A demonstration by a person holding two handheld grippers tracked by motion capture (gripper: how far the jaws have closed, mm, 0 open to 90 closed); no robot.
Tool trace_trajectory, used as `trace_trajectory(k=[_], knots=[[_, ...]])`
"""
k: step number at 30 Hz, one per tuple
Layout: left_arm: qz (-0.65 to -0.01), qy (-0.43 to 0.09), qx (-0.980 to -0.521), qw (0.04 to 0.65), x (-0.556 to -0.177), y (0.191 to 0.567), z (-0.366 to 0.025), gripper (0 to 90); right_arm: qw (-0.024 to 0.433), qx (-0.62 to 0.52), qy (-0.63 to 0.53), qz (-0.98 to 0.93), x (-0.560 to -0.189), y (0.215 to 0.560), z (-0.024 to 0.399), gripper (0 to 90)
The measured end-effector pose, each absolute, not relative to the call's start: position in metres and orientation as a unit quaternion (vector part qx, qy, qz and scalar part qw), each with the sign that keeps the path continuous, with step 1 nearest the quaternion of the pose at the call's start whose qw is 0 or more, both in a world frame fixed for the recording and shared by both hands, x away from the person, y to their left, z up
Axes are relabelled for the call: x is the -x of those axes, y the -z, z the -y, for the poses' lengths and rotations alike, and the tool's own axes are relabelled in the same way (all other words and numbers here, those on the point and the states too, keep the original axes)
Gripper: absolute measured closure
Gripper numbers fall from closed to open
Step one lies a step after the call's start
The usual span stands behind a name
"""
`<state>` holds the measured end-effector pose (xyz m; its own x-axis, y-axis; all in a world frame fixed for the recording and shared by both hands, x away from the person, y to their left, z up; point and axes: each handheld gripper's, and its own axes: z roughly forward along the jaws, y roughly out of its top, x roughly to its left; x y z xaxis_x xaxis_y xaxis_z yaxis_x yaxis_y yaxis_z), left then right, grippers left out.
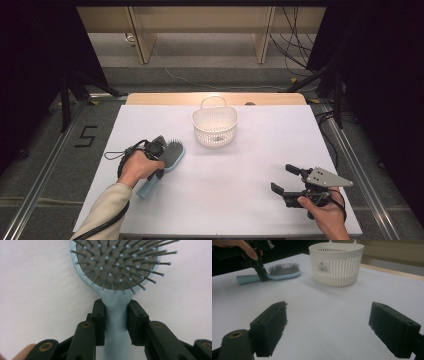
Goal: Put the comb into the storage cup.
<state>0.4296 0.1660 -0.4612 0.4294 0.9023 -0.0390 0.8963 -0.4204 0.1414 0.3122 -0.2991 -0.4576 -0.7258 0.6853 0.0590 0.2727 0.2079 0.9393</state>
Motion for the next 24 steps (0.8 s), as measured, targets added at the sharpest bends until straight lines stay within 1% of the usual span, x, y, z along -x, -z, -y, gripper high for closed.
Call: trace_trajectory(k=[13, 24], knots=[[-0.537, -0.035, -0.839, 0.085, -0.43, 0.457, -0.169, 69.9, 0.19, -0.318, -0.543, -0.754, -0.312, 0.457, 0.299, 15.5], [-0.542, -0.053, -0.83, 0.118, -0.428, 0.448, -0.171, 69.9, 0.19, -0.317, -0.544, -0.753, -0.312, 0.457, 0.299, 15.5]])
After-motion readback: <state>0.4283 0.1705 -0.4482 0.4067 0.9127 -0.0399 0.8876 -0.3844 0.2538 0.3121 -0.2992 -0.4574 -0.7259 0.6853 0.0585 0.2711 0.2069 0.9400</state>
